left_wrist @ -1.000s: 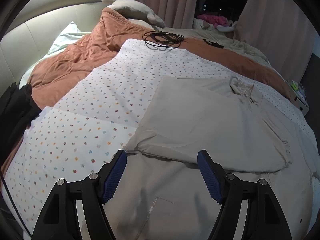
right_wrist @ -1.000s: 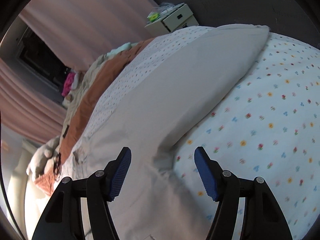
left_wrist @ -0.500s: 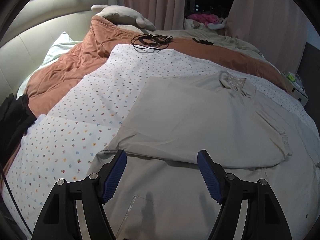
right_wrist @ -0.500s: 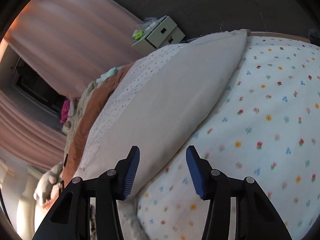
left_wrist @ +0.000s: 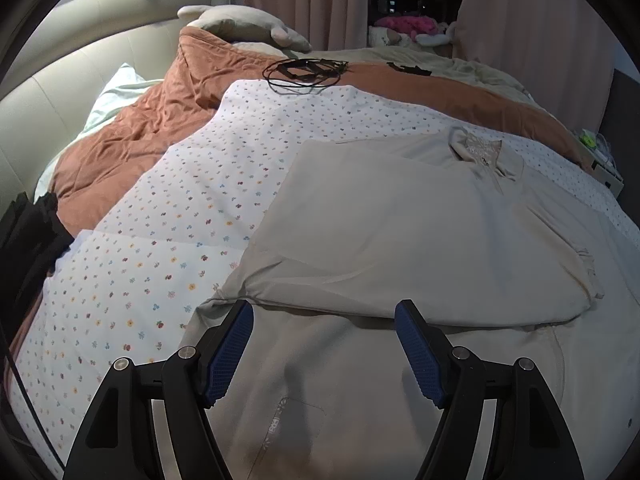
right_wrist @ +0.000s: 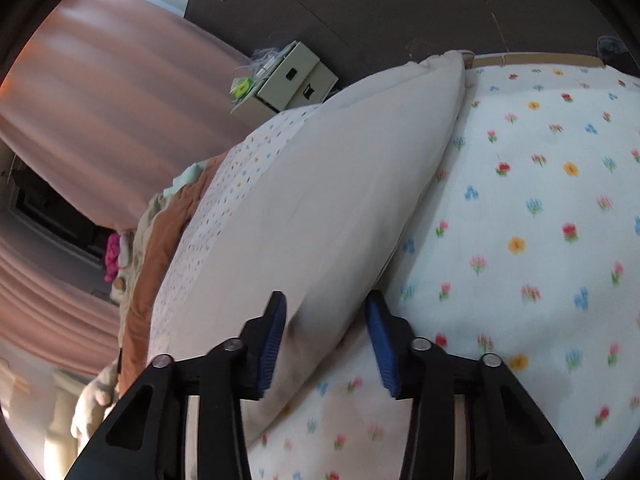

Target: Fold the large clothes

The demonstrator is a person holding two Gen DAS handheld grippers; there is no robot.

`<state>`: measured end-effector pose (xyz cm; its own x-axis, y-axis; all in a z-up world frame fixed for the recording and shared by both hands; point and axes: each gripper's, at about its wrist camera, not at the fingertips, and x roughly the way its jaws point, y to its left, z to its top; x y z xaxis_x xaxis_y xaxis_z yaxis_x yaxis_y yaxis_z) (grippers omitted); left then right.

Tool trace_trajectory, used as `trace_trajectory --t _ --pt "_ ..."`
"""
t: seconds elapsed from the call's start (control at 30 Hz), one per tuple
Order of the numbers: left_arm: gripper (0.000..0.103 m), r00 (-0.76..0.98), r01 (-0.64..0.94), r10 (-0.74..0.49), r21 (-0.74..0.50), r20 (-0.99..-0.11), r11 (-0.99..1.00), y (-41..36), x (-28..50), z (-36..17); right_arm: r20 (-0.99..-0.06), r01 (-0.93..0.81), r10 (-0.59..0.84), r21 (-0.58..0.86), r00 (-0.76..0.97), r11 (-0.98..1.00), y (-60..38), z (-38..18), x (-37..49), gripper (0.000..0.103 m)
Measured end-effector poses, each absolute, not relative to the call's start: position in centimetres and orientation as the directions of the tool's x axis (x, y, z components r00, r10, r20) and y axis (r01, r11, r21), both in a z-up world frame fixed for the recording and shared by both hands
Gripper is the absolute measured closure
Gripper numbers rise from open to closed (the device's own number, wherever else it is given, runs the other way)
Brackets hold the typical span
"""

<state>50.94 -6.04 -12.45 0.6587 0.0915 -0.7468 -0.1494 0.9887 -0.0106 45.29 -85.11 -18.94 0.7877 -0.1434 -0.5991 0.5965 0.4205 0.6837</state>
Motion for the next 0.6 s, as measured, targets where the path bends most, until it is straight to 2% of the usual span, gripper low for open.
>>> trace_trajectory --t 0.03,0.07,0.2,0.33,0.43,0.6 --pt "0.028 0.66 -0.147 0.094 -0.006 -0.745 0.989 -6.1 50.9 -12.4 -0.591 0.587 -0.139 0.688 0.795 0.427 -85.2 -18.9 45.4 0.089" --pt "0.028 0.661 -0.147 0.096 -0.003 -0.744 0.989 -6.1 50.9 -12.4 -0.578 0.572 -0.132 0.7 0.805 0.427 -85.4 -19.0 45.4 0.095" --pt "0.028 0.662 -0.147 0.079 -0.026 -0.746 0.989 -6.0 50.9 -12.2 -0.503 0.518 -0.177 0.696 0.846 0.496 -84.1 -15.9 45.0 0.097" --pt "0.028 0.678 -0.14 0.058 -0.051 -0.733 0.989 -6.0 50.4 -11.5 -0.408 0.423 -0.165 0.7 0.898 0.575 -81.7 -11.6 45.5 0.097" --pt "0.028 0.684 -0.136 0.041 -0.072 -0.728 0.988 -5.8 50.1 -11.0 -0.35 0.35 -0.135 0.68 0.927 0.644 -79.0 -8.1 46.1 0.097" --pt "0.028 0.702 -0.138 0.007 -0.125 -0.712 0.983 -5.3 49.5 -10.0 -0.31 0.23 -0.03 0.633 0.95 0.739 -73.3 -4.0 48.1 0.097"
